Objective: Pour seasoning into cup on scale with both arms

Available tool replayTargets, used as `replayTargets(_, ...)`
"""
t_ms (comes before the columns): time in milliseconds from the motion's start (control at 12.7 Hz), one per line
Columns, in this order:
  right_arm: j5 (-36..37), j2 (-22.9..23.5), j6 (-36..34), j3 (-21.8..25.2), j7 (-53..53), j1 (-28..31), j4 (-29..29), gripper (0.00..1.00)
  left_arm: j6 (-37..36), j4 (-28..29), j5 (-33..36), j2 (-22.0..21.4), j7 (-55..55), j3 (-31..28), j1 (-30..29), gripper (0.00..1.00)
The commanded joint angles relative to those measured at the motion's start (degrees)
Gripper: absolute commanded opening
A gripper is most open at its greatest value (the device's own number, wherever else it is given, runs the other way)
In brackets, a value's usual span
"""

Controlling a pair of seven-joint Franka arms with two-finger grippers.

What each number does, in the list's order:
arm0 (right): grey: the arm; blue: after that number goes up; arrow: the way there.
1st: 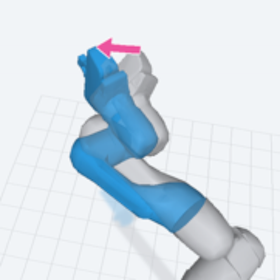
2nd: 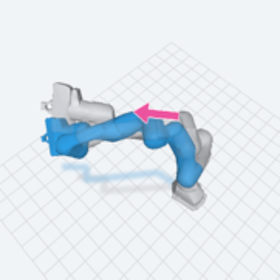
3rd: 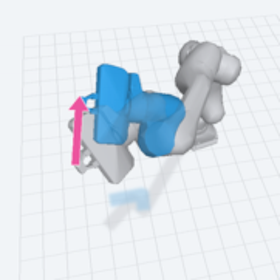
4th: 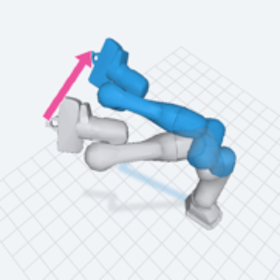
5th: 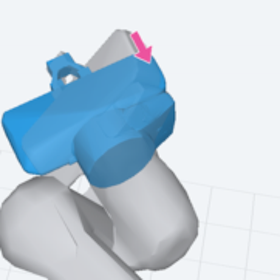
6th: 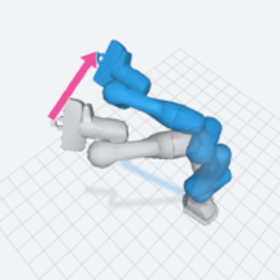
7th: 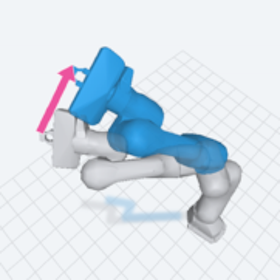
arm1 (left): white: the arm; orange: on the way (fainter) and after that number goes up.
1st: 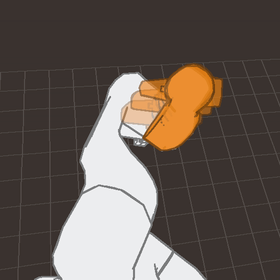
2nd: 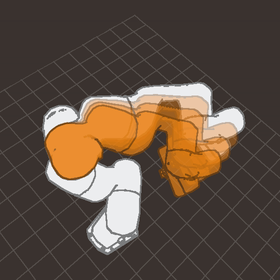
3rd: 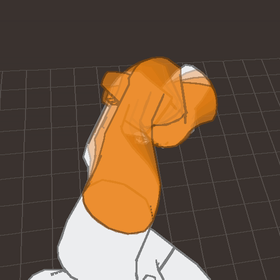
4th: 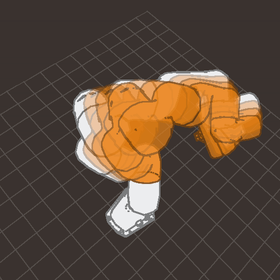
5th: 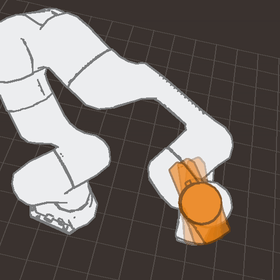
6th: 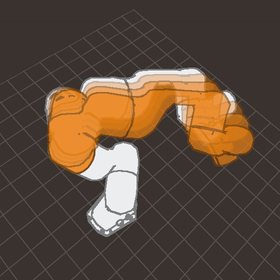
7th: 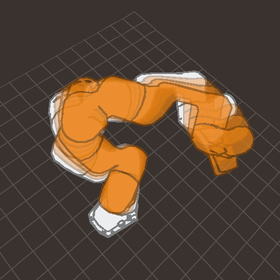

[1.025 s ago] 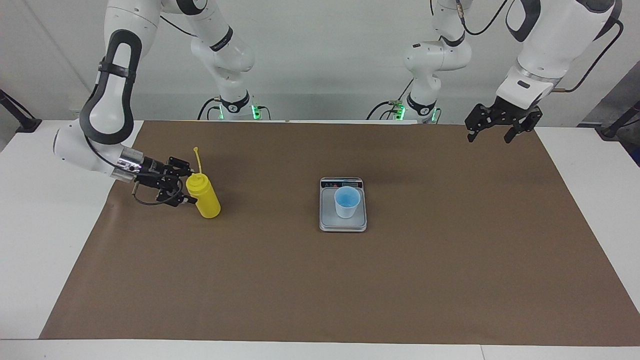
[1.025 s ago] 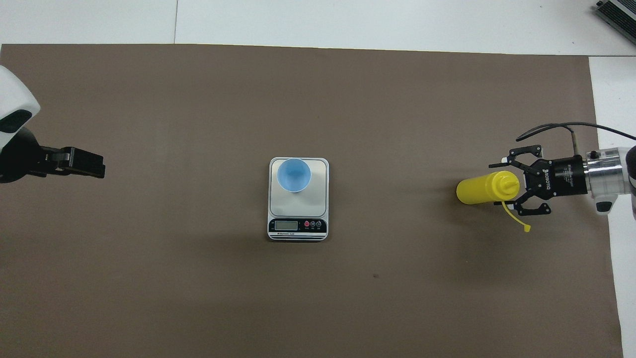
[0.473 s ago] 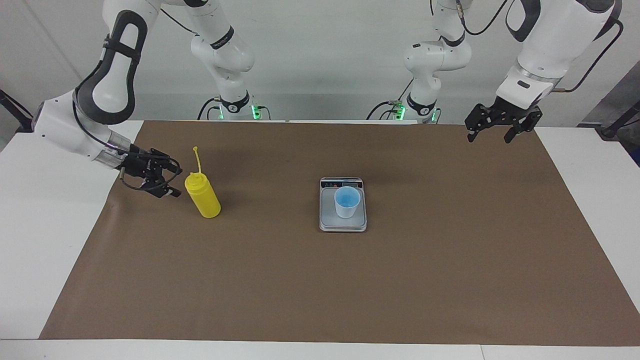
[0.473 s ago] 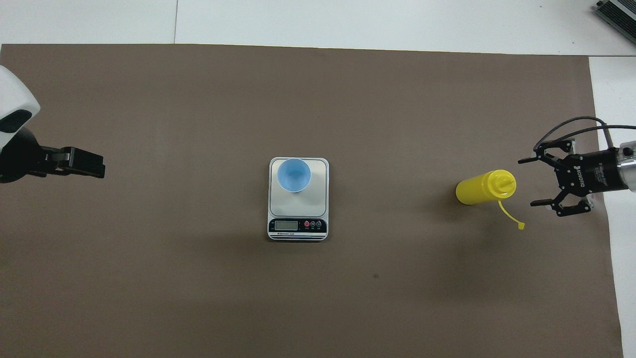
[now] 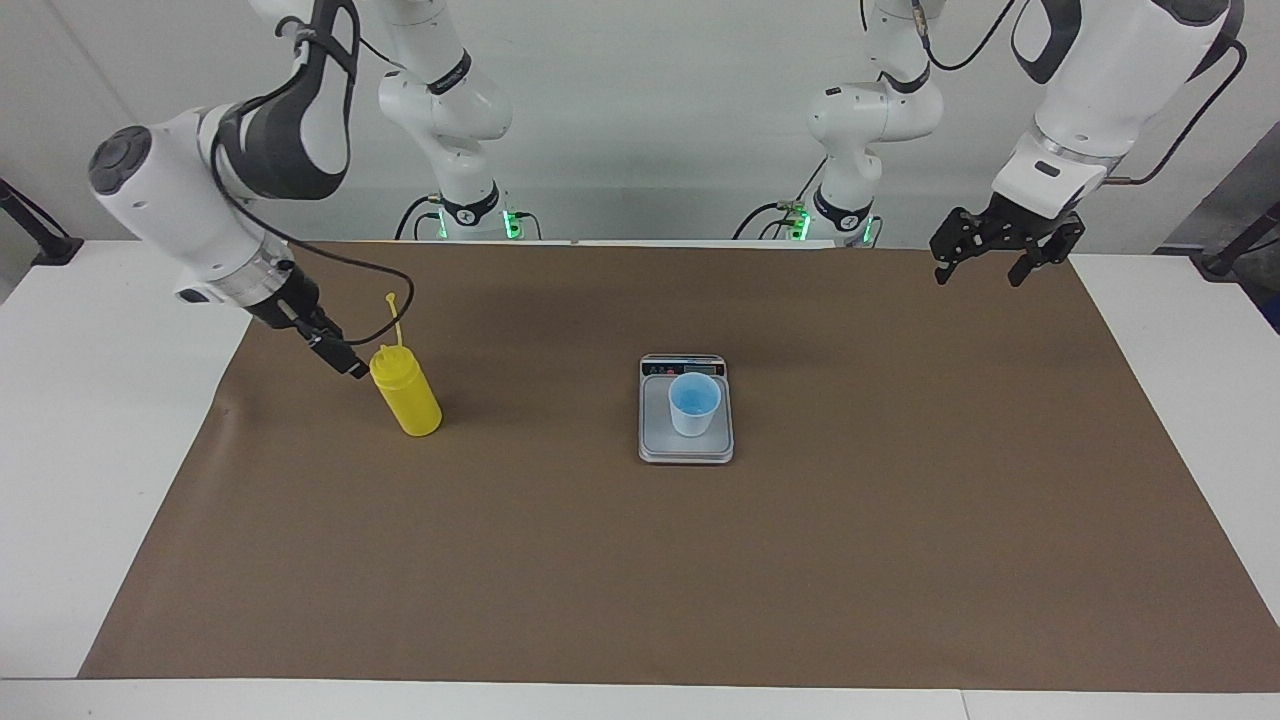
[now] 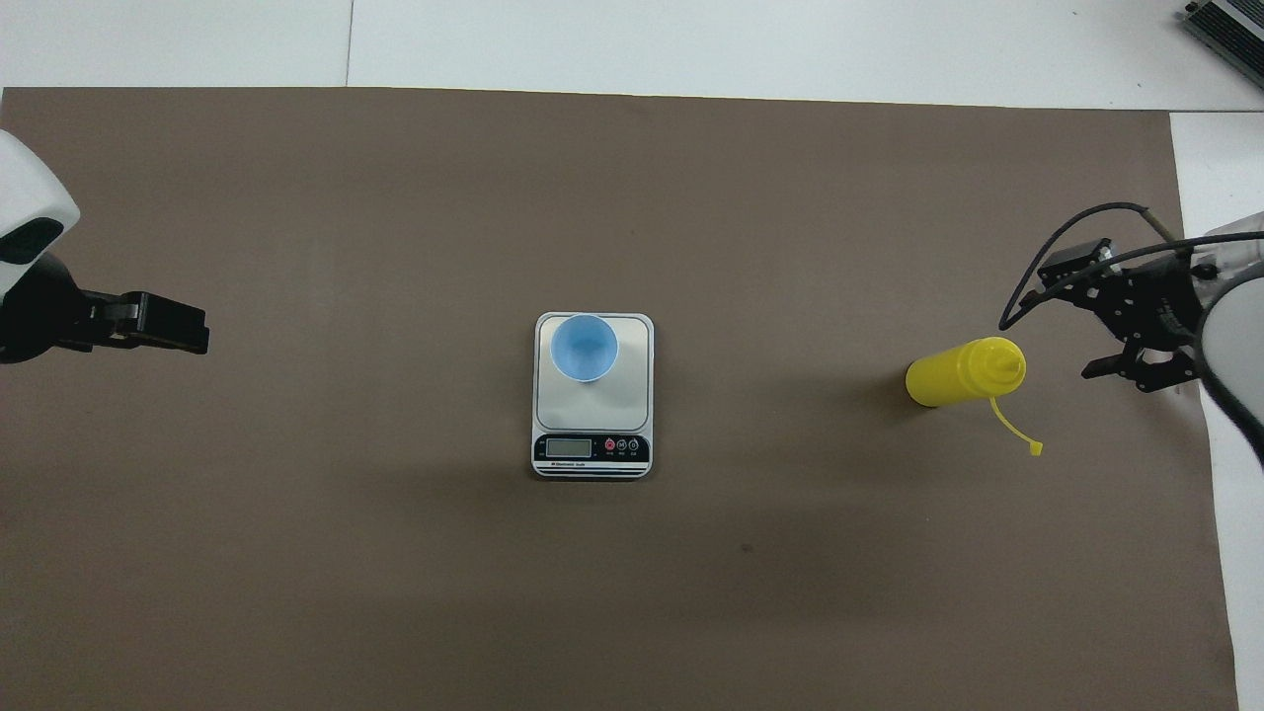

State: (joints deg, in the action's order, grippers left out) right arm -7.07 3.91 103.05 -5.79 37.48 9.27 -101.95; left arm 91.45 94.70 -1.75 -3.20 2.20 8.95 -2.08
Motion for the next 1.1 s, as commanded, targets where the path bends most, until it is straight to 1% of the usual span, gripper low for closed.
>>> replayTargets(0,3.4,-2.1,1.4,0.0,-3.6,-3.6,-1.1,1.0,-0.8,0.5,0.7,-1.1,-0.4,0.3,-0.6,1.0)
replayTargets(158,5.2,-2.9,1.2,0.0,-10.9,-5.1,-1.1,1.0,-0.8,0.5,0.7,-1.1,-0.4,0.3,-0.6,1.0)
replayTargets(315,5.3,-3.6,0.7,0.0,-19.6,-6.0,-1.2,1.0,-0.8,0.5,0.7,-1.1,-0.4,0.3,-0.6,1.0)
replayTargets(394,5.3,-4.4,0.4,0.0,-21.9,-6.4,-1.2,1.0,-0.8,0.5,0.7,-1.0,-0.4,0.3,-0.6,1.0)
replayTargets(631,5.3,-7.3,-0.1,0.3,-24.8,-5.8,-0.9,1.0,-0.8,0.5,0.7,-1.1,-0.4,0.3,-0.6,1.0)
replayTargets(789,5.3,-8.0,-0.5,0.5,-24.8,-5.6,0.1,1.0,-0.8,0.5,0.7,-1.1,-0.4,0.3,-0.6,1.0)
replayTargets(867,5.3,-8.0,-1.7,0.6,-24.7,-5.4,0.8,1.0,-0.8,0.5,0.7,-1.0,-0.4,0.3,-0.6,1.0)
replayTargets(1025,5.3,-8.0,-2.8,0.6,-24.9,-5.4,0.9,1.0,-0.8,0.5,0.7,-1.0,-0.4,0.3,-0.6,1.0)
